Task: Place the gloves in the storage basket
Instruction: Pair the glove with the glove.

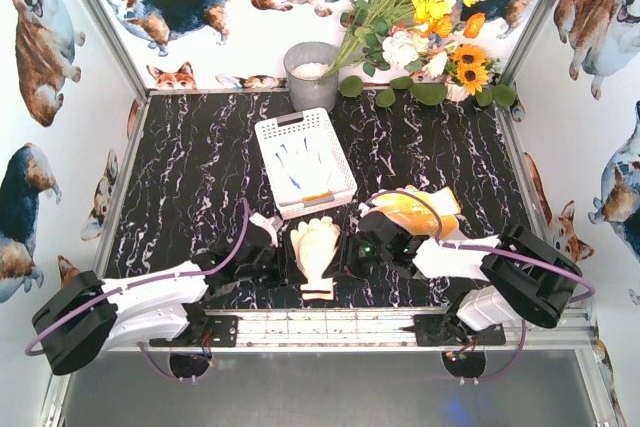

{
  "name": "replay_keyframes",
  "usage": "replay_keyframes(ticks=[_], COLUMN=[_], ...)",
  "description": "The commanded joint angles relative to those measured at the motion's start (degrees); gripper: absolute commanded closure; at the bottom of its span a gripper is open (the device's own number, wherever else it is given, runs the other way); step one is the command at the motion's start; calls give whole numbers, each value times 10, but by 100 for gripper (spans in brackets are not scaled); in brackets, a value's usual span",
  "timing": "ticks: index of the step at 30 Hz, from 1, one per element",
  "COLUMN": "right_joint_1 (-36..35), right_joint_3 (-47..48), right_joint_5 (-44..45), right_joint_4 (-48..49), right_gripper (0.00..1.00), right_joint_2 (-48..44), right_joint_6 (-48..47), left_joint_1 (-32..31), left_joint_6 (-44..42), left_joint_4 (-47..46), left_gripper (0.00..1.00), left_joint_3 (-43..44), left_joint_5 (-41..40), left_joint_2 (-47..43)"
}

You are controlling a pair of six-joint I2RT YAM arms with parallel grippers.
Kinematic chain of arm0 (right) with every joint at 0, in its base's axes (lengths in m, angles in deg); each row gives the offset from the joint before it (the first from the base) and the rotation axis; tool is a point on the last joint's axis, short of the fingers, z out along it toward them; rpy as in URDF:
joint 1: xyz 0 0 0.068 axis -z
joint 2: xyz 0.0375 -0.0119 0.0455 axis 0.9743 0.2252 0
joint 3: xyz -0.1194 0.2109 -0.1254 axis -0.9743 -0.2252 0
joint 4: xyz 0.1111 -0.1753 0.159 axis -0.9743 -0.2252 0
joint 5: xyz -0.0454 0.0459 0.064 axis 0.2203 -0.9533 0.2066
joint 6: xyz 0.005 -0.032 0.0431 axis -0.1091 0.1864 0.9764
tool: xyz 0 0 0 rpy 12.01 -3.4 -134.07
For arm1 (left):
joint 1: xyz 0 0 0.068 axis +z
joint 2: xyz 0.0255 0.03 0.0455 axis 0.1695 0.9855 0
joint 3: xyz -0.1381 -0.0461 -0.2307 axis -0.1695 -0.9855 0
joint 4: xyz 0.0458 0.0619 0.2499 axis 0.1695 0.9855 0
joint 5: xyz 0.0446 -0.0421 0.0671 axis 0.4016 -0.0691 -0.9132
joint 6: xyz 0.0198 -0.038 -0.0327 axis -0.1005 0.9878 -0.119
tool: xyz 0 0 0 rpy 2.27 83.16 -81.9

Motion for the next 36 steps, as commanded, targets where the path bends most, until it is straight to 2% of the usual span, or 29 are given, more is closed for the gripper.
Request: replay_keyframes(ticks=[1, 6, 16, 26, 36], right_joint_1=[-5, -5, -6, -6, -8], right_joint_3=[-5, -4, 4, 5, 8], right_joint_5=[4, 5, 1, 9, 0], right_joint_4=[29, 26, -4, -63, -53], right_gripper=[69, 79, 98, 99, 100], right_joint_2=[-4, -12, -37, -76, -46], right_joint_6=[2, 2, -3, -20, -25], left_joint_1=[-14, -28, -41, -58, -79], left_joint_6=[8, 10, 20, 30, 42], left_joint_4=[-22, -17, -2, 29, 37], left_gripper=[75, 79, 100, 100, 100], left_joint_3=[-4, 4, 12, 19, 17], left_joint_5=[-2, -12, -26, -37, -48], left_joint_2=[6, 5, -8, -32, -22])
